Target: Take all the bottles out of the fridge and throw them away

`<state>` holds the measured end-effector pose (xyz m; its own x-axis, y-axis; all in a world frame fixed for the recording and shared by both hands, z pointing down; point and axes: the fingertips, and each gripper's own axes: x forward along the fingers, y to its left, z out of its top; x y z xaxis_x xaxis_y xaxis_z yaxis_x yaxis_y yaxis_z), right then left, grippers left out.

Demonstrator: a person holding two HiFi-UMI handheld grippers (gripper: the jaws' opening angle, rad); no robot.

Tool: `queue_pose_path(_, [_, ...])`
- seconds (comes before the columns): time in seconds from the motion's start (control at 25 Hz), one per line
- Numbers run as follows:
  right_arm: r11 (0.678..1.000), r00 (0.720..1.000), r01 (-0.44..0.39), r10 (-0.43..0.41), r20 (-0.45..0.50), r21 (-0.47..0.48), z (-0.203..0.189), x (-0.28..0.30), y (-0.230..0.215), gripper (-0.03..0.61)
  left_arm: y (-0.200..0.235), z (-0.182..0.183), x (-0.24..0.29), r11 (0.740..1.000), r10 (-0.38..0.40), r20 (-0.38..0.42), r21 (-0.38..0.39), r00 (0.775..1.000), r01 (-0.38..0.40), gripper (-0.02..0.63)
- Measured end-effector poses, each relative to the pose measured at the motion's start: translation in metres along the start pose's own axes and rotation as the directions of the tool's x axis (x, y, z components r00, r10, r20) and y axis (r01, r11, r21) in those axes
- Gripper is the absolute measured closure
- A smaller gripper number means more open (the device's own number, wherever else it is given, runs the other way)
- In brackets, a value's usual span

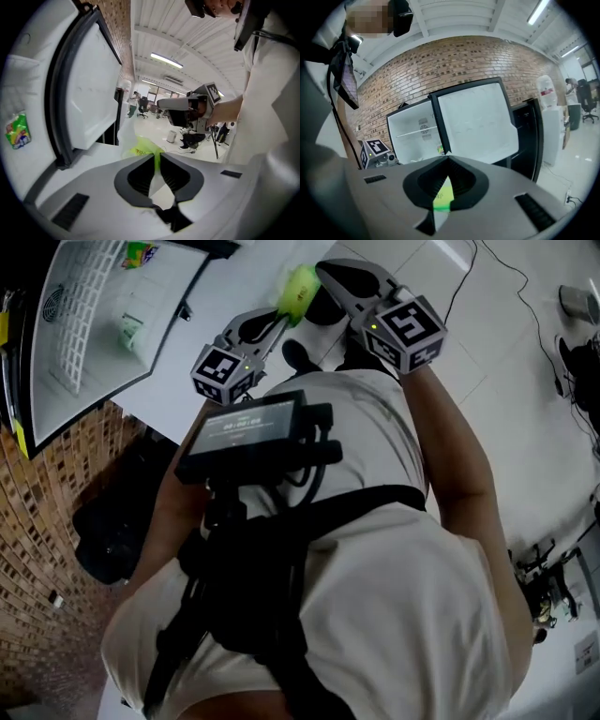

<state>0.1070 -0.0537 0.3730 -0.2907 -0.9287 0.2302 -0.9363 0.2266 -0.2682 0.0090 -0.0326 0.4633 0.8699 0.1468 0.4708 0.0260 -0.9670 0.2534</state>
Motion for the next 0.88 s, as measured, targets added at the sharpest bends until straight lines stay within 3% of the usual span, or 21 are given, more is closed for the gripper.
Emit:
queue_pose_path(0.12, [0.998, 0.998, 0.064, -0.064, -0.001, 0.027, -0.012, -0.026, -0.015, 0.575, -0.009, -0.025, 0.031, 0.997, -0.075, -0.090, -0.033, 0.993, 0.073, 0.566])
queue_pose_path(0.24, [0.991, 0.992, 0.122, -0.121, -0.015, 0.060, -0.027, -0.050, -0.026, 0.575, -0.017, -0.045, 0.062, 0.983, -0.146, -0.145, -0.131, 0.979, 0.127, 0.566])
queue_pose_path(0.36, [0.985, 0.988, 0.153, -0.151, -0.036, 0.082, -0.037, -0.064, -0.034, 0.575, -0.023, -0.067, 0.089, 0.977, -0.180, -0.204, -0.149, 0.962, 0.151, 0.566])
queue_pose_path(0.56, [0.983, 0.987, 0.151, -0.144, -0.074, 0.104, -0.056, -0.066, -0.047, 0.575, -0.006, -0.110, 0.122, 0.992, -0.069, -0.352, -0.122, 0.934, 0.027, 0.568])
queue_pose_path(0.68, [0.985, 0.989, 0.126, -0.115, -0.097, 0.119, -0.069, -0.061, -0.057, 0.575, -0.003, -0.132, 0.139, 0.993, 0.004, -0.448, -0.101, 0.894, -0.055, 0.568])
queue_pose_path(0.76, [0.986, 0.990, 0.110, -0.097, -0.106, 0.125, -0.074, -0.055, -0.059, 0.575, 0.001, -0.141, 0.145, 0.991, 0.032, -0.478, -0.100, 0.878, -0.091, 0.566])
queue_pose_path(0.88, [0.987, 0.990, 0.095, -0.080, -0.115, 0.130, -0.076, -0.049, -0.052, 0.575, 0.007, -0.147, 0.144, 0.989, 0.062, -0.482, -0.088, 0.874, -0.118, 0.565])
